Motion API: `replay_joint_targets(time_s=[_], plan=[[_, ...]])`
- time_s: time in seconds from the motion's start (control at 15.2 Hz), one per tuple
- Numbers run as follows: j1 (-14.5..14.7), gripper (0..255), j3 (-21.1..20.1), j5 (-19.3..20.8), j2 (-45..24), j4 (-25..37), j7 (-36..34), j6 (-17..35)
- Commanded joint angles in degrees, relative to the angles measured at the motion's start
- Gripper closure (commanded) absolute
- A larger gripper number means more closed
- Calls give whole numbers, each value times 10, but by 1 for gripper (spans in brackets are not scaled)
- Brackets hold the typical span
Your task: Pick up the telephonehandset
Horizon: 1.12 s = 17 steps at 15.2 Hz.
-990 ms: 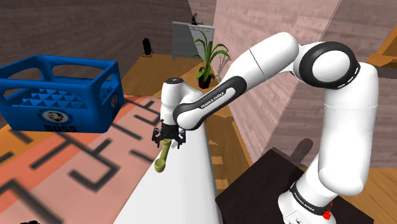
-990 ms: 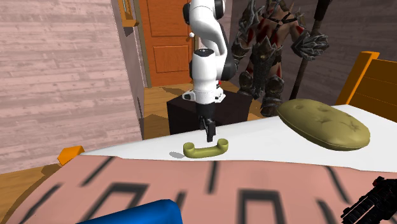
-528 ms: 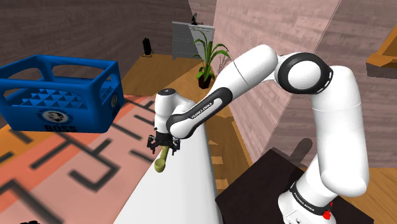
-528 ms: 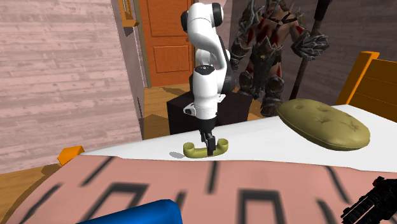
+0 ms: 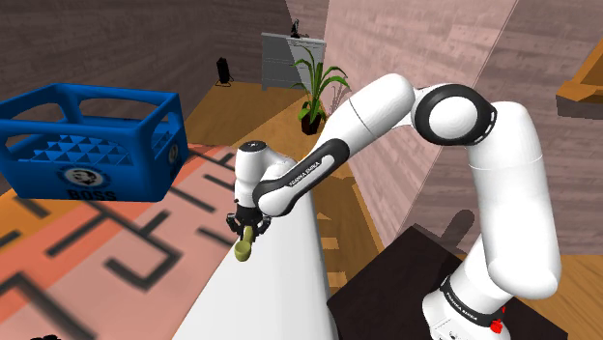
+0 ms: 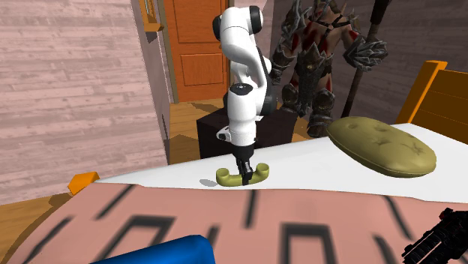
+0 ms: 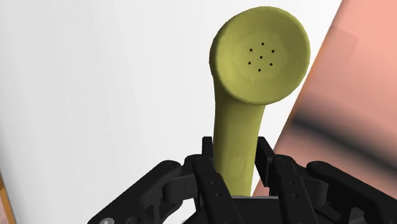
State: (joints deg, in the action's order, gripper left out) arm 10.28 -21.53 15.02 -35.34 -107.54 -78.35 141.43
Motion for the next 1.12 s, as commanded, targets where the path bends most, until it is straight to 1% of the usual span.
replay_joint_targets(time_s=[0.0, 0.4, 1.06], plan=[[0, 255, 0, 0, 0, 0, 0, 0], [0, 255, 0, 0, 0, 0, 0, 0], [-16, 255, -21, -26, 55, -1, 14, -52]])
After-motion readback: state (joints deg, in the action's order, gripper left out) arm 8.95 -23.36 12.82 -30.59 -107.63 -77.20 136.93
